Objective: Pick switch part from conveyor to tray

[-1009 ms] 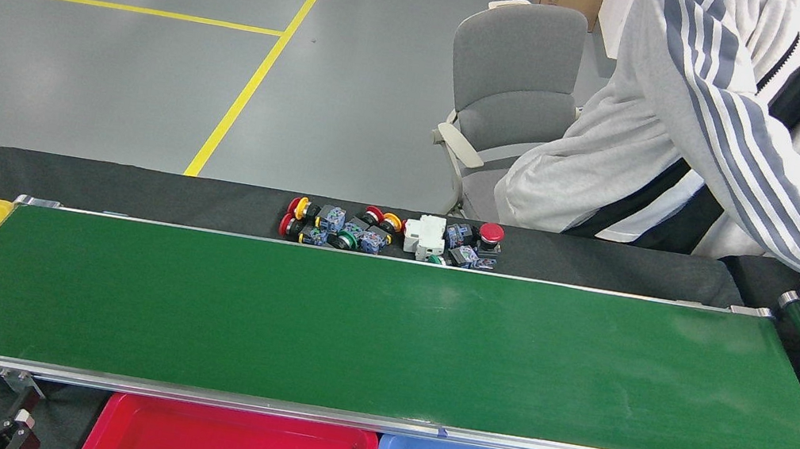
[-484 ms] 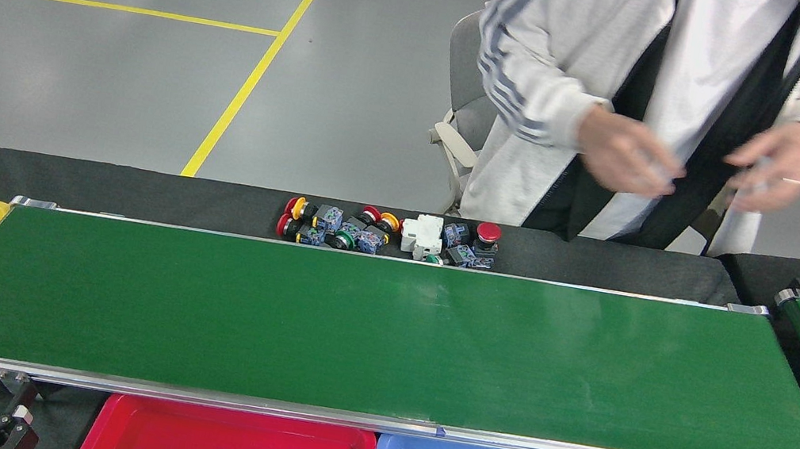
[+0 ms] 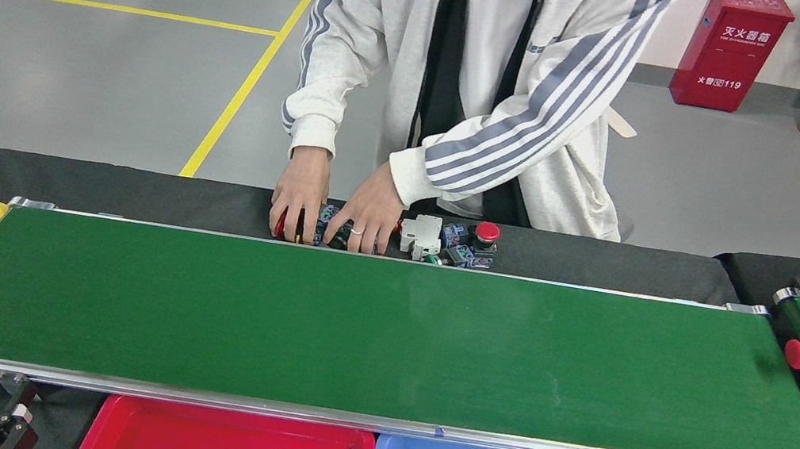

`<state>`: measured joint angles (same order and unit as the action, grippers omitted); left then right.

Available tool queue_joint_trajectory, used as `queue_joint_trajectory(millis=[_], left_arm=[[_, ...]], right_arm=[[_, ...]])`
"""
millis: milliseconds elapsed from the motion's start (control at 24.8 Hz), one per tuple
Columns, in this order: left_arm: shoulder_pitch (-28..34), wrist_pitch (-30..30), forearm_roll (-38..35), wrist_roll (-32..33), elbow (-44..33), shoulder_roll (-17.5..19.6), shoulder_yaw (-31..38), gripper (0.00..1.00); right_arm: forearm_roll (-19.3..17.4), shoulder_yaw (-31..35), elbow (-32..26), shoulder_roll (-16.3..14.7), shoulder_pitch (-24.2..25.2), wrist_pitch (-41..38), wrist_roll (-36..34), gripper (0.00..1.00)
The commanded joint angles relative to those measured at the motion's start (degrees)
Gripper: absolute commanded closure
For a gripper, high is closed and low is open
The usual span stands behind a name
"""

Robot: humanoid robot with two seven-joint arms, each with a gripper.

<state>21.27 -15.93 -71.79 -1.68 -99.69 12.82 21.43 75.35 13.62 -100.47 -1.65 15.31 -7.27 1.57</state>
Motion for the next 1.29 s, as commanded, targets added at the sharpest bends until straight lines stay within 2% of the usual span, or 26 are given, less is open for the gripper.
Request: queue_joint_trajectory(millis=[0, 202, 283, 404, 565, 888, 1251], left_arm=[[-0.4, -0.1, -0.1, -0.5, -0.7, 0.5, 0.5, 0.0], [-0.5, -0.1, -0.1, -0.5, -0.7, 0.5, 0.4, 0.0], [-0.4, -0.2, -0.1, -0.5, -0.6, 0.6, 0.2, 0.0], [-0.4, -0.2, -0.1, -0.5, -0.7, 0.7, -0.1, 0.0], [-0.4, -0.2, -0.1, -0.5, -0.7, 0.8, -0.2, 0.0], [-0.5, -0.2, -0.1, -0.5, -0.5, 0.8, -0.2, 0.0], [-0.9, -0.2, -0.1, -0.5, -0.4, 0.8, -0.2, 0.0]], right_arm=[[-0.9, 1.3, -0.5, -0.6, -1.2, 0.1, 1.7, 0.02], [-1.4, 4.3, 1.6, -4.4, -1.2, 0.0, 1.9, 0.02], [-2.5, 5.2, 3.1, -5.4, -1.2, 0.0, 1.9, 0.02], [-3.5, 5.2, 5.2, -8.9, -1.3, 0.0, 2.6, 0.02], [-5.9, 5.3, 7.9, -11.0, -2.4, 0.1, 5.5, 0.02], [-5.9, 4.8, 13.4, -11.5, -9.3, 0.0, 7.1, 0.02], [-5.5, 3.0, 16.8, -11.4, -13.7, 0.1, 8.4, 0.02]])
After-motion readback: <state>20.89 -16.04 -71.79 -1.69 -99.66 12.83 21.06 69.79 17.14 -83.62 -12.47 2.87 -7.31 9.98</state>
